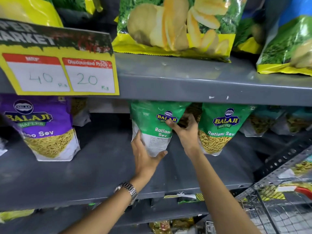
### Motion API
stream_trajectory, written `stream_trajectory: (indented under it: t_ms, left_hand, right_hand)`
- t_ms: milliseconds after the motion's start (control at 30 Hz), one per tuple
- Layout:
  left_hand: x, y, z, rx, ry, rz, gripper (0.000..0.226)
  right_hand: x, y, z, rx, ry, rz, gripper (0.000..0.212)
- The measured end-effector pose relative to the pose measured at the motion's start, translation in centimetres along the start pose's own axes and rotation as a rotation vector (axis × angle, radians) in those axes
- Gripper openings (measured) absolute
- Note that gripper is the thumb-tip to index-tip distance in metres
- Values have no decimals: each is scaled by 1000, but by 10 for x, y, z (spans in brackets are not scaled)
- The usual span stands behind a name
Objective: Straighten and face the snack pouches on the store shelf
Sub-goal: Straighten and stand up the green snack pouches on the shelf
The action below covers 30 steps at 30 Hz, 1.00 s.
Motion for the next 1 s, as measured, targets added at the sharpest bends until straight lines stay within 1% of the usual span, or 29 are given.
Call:
stream_trajectory:
  t_ms: [133, 167, 233, 333, 367, 433, 567, 633, 667, 733, 767, 800, 833, 900, 1000]
  left_hand:
    - [9, -3, 4, 27, 19, 25, 134]
    - [10, -5, 5, 37, 12, 30, 139]
    - [14, -10, 6, 58, -12, 45, 143]
    - [18, -11, 9, 112, -90, 67, 136]
    - [18, -10, 12, 129, -121, 65, 133]
    - [17, -5, 17, 131, -151, 56, 124]
    - [10, -4, 23, 42, -147, 2, 94]
    - [5, -3, 26, 21, -117, -18, 86]
    - [2, -2, 28, 18, -93, -26, 86]
    - [-7, 2, 31, 2, -58, -26, 88]
    - [-11, 5, 33, -8, -39, -9, 88]
    - [-16, 8, 35, -11, -11, 15, 87]
    - [-20, 10, 38, -15, 28, 44, 86]
    - [-28, 11, 46, -8, 115, 112, 86]
    - [-36, 5, 56, 43, 201, 274, 98]
  right_hand:
    - [-2, 4, -14, -21, 65, -33, 47]
    - [-2, 6, -18, -22, 87, -44, 46]
    - [-3, 10, -24, -3, 139, -49, 35]
    - [-8, 14, -31, 57, 244, 39, 10]
    - [-10, 13, -32, 63, 275, 33, 8]
    - [-11, 12, -34, 71, 315, 14, 10]
    - [-2, 14, -27, 86, 252, 47, 15]
    - [2, 14, -24, 56, 188, 24, 28]
    - [3, 14, -23, 22, 150, -13, 40]
    - [6, 13, -20, 0, 113, -83, 73]
    - [7, 10, -18, 9, 124, -115, 89]
    - [9, 9, -16, 28, 150, -145, 100]
    - [10, 9, -14, 56, 180, -158, 106]
    - [12, 7, -8, 125, 221, -113, 105]
    - [13, 3, 0, 182, 268, -8, 95]
Point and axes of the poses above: each hand's wrist, its own z-axis towards the middle knuckle, its own x-axis out of the palm, y = z × x, the point moved 2 cm from there along z, towards the middle knuckle, and after that the axes turned 6 degrees about -y, right-handed, at the moved point
